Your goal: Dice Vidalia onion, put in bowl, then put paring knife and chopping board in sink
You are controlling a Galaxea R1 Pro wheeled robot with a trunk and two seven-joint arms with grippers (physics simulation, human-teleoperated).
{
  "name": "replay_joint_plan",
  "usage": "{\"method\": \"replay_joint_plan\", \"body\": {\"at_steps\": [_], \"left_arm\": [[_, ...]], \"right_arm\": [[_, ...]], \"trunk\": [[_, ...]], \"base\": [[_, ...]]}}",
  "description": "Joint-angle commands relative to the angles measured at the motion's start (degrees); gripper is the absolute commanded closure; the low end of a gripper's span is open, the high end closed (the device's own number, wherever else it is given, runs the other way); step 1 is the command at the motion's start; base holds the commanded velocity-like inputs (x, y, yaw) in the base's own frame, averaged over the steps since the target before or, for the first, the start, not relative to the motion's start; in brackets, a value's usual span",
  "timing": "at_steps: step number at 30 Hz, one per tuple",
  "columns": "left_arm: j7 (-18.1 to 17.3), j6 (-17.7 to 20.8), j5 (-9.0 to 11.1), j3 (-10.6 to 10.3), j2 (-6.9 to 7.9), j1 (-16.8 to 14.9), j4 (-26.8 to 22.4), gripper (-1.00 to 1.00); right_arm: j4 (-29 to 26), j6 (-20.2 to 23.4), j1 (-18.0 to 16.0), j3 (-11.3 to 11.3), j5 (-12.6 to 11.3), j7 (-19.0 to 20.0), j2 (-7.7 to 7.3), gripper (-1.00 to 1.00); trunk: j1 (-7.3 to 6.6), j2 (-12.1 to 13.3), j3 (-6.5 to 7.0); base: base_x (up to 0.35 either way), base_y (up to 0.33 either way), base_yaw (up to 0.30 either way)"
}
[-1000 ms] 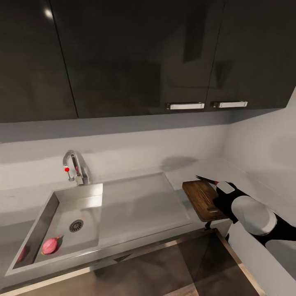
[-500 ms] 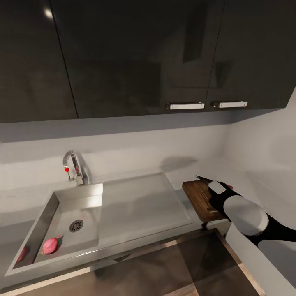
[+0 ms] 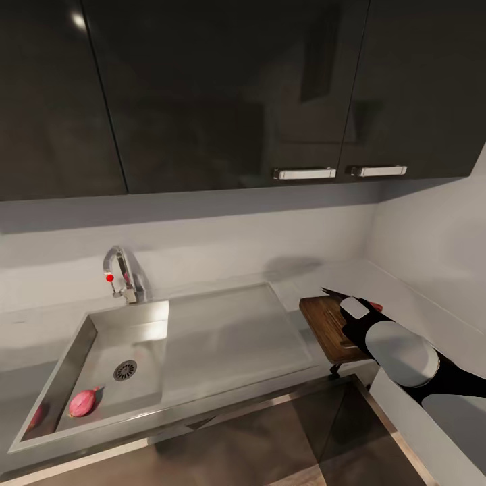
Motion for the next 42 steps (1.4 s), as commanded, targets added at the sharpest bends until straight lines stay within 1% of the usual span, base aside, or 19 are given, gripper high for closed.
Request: {"method": "replay_joint_plan", "body": {"at_steps": [1,17,23,27,42], "left_arm": [[-0.2,-0.3,0.2,0.3,0.02,-0.1,0.1,-1.0],[-0.2,-0.3,0.2,0.3,0.02,-0.1,0.1,-1.0],[-0.2,-0.3,0.2,0.3,0.02,-0.1,0.1,-1.0],[-0.2,-0.3,0.2,0.3,0.02,0.0,0.1,-1.0],[-0.2,-0.3,0.2,0.3,0.02,0.0,0.1,-1.0]], "right_arm": [[-0.1,0.5,0.0,0.5,-0.5,-0.2,-0.01,-1.0],[-0.1,0.4,0.0,0.5,0.0,-0.2,-0.01,-1.0],[-0.1,0.4,0.0,0.6,1.4,-0.2,0.04,-1.0],[-0.1,0.4,0.0,0.5,1.8,-0.2,0.1,-1.0],[-0.1,0.5,0.0,0.5,2.0,-0.2,0.18,-1.0]], "trunk": [[0.04,-0.1,-0.17],[0.04,-0.1,-1.32],[0.04,-0.1,-1.78],[0.04,-0.1,-2.09],[0.04,-0.1,-3.24]], "base": [[0.0,0.0,0.0],[0.0,0.0,0.0],[0.0,0.0,0.0],[0.0,0.0,0.0],[0.0,0.0,0.0]]}}
